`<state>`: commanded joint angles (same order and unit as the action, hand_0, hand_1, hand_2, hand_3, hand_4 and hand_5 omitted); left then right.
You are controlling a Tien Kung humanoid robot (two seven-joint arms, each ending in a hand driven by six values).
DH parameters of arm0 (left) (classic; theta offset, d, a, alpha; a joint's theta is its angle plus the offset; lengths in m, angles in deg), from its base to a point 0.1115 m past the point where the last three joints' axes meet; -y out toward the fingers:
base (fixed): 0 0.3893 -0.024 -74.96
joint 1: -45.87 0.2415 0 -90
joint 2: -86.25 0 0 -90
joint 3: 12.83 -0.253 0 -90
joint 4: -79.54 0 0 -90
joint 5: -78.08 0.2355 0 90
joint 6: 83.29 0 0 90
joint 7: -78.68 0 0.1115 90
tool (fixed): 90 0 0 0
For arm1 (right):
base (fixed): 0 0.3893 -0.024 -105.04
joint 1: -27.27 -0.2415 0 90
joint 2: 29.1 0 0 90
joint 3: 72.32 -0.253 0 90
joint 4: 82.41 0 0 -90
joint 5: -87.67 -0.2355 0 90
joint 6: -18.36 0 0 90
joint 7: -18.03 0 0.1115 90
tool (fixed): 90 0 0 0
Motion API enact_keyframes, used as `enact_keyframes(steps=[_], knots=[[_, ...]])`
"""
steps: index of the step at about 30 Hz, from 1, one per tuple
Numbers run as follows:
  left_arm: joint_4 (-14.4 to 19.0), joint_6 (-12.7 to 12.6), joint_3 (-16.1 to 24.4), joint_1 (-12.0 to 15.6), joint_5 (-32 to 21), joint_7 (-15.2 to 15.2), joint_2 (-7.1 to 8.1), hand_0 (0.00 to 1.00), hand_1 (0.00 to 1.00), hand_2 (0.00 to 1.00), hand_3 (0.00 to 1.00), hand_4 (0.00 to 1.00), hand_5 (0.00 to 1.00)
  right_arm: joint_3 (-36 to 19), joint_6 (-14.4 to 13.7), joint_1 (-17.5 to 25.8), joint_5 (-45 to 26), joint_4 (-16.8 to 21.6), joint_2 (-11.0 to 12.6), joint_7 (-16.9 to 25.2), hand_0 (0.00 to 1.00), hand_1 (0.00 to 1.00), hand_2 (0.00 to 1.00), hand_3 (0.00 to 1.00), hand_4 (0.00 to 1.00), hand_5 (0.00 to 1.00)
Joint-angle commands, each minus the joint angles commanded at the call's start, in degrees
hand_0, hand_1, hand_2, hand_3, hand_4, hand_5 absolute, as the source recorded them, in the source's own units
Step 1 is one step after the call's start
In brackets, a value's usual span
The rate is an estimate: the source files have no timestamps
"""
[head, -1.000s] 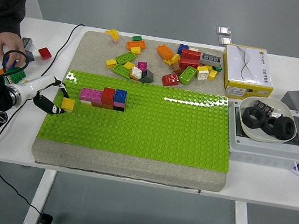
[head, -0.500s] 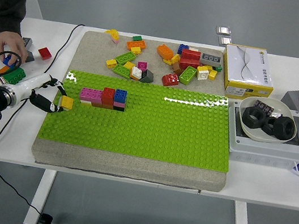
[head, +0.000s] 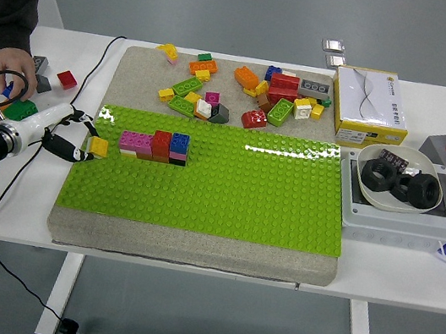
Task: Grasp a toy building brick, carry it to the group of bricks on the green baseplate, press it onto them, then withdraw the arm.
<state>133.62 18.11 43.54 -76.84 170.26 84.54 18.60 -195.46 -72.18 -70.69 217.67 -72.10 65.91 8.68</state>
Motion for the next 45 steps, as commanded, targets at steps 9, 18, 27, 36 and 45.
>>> enact_keyframes(steps=[9,18,27,36,45], knots=[[2.1,0.4,1.3,0.1,-0.9,-0.1,0.36,0.945,0.937,0.905,0.49,0.818,0.002,0.5,0.0,0.1,0.0,0.0,-0.1,0.0,0.519,0.615,0.617,0.788,0.847,0.963],[5.5,1.9,3.0,0.1,-7.4,-0.7,-0.42,0.941,0.934,0.902,0.49,0.818,0.002,0.7,0.0,0.1,0.0,0.0,0.0,0.1,0.519,0.618,0.618,0.789,0.848,0.965],[3.7,2.0,3.0,-2.6,-8.3,-0.9,-4.3,0.94,0.933,0.902,0.489,0.817,0.002,-0.1,0.1,-0.4,0.0,0.0,0.1,0.2,0.519,0.618,0.618,0.79,0.849,0.967],[0.3,1.7,2.3,-4.1,-7.9,-1.0,-6.79,0.938,0.933,0.9,0.491,0.82,0.002,-0.8,0.3,-0.9,0.0,0.0,0.2,0.4,0.519,0.619,0.618,0.789,0.851,0.967],[-1.5,1.3,1.8,-5.0,-7.3,-1.2,-8.45,0.937,0.932,0.901,0.488,0.819,0.002,-1.1,0.3,-1.1,0.0,0.0,0.2,0.5,0.518,0.618,0.611,0.79,0.852,0.968]])
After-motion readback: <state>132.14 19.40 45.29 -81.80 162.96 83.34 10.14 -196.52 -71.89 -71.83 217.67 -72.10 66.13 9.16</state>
